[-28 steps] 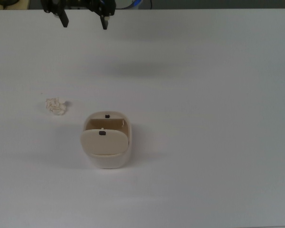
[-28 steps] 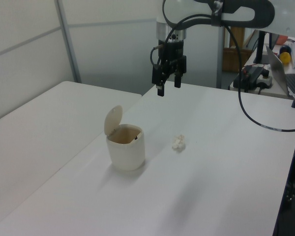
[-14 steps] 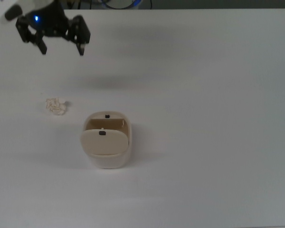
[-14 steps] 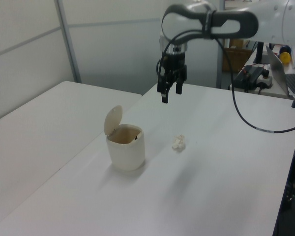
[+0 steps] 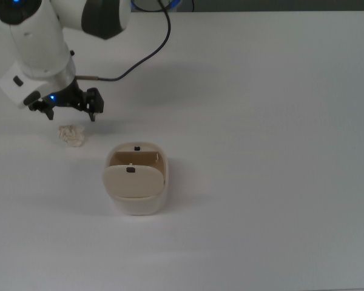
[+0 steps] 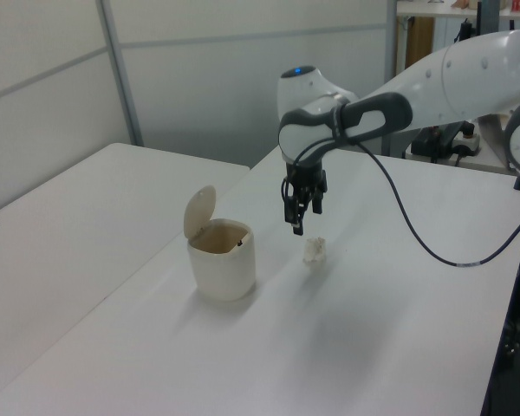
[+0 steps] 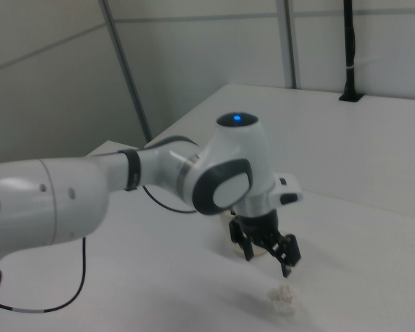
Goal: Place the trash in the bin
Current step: 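Close the gripper on the crumpled paper ball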
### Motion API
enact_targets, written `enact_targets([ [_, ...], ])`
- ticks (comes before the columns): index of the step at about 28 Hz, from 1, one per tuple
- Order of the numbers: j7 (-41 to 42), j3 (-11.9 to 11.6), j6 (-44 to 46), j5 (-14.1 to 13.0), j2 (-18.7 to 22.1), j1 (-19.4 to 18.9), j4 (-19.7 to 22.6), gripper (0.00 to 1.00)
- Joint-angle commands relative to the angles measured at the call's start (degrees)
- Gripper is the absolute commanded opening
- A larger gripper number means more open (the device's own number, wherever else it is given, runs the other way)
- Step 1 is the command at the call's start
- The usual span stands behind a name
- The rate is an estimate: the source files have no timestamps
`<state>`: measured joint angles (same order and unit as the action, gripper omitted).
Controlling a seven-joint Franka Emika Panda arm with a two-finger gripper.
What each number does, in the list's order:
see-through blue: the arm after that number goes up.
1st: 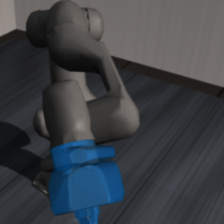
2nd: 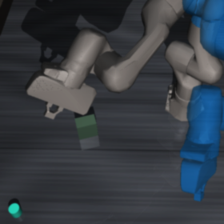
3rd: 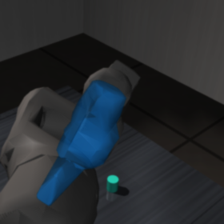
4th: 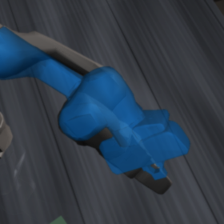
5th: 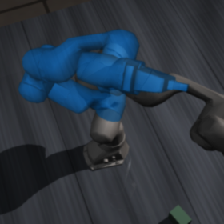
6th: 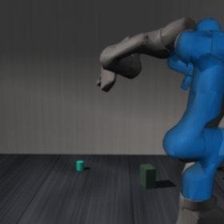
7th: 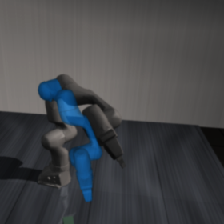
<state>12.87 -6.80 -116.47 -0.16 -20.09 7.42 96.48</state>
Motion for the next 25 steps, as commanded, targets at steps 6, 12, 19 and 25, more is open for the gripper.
enact_targets([
  [6, 1.64, -0.41, -6.67, 2.97, -5.04, 0.32, 0.64, 0.95],
  [12, 1.64, -0.41, -6.84, 4.82, -6.27, 0.23, 1.26, 0.93],
  [19, 1.64, -0.41, -6.75, 5.61, -6.19, 0.67, 1.96, 0.68],
  [25, 1.64, -0.41, -6.67, 5.96, -6.10, 0.67, 2.49, 0.46],
])
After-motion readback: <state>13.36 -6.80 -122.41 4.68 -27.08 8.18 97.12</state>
